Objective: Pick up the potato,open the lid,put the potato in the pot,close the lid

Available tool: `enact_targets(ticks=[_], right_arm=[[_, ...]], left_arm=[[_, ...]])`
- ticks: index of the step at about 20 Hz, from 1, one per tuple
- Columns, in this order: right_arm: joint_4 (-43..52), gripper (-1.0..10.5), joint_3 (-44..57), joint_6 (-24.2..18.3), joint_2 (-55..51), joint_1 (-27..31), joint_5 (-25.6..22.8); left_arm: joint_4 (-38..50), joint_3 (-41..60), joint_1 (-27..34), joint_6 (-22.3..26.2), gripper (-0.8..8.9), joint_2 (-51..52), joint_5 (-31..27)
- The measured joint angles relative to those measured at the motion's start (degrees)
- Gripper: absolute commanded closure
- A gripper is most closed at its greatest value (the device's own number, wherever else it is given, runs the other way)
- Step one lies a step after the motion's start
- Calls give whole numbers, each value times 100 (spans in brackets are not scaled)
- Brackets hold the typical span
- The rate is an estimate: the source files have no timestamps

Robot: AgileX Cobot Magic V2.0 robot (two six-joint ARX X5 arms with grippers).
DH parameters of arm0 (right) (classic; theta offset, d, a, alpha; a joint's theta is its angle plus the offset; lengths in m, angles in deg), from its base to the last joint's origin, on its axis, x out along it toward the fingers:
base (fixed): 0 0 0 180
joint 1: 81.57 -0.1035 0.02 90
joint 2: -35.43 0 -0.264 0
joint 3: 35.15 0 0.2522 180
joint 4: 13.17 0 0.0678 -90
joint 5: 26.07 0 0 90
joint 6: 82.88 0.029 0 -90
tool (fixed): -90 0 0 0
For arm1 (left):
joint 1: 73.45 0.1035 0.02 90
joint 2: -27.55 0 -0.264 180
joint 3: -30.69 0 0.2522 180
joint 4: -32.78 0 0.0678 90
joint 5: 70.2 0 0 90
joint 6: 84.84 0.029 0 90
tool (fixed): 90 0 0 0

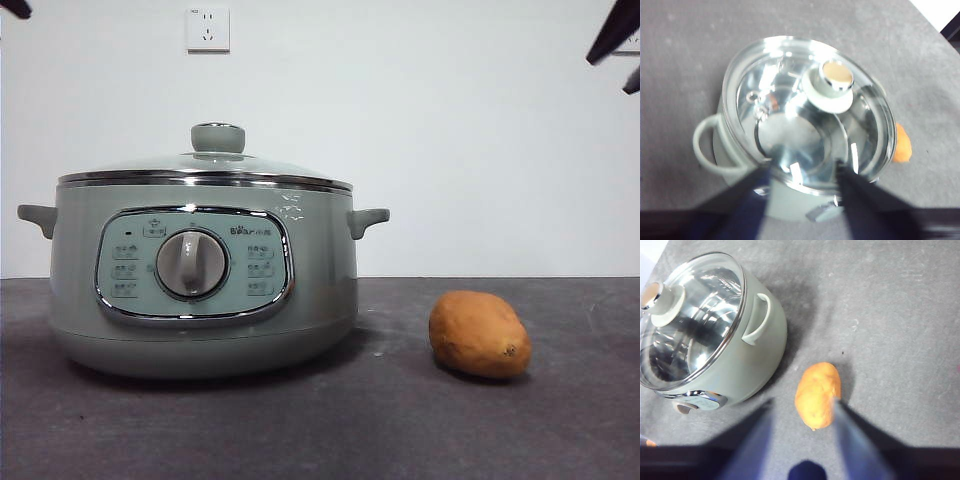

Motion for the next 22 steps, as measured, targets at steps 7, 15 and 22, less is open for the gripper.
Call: enact_targets(ticks=[7, 15, 22], right_arm=[[175, 383, -4, 286, 291, -911, -568], [586, 384, -7, 756, 1663, -2608, -2424], [1298, 389, -11, 1078, 3112, -2769, -3042]], left_arm=[[369, -2, 0, -46, 464, 0, -2], [387, -2, 0, -48, 463, 2, -2], [389, -2, -2, -48, 463, 0, -2]])
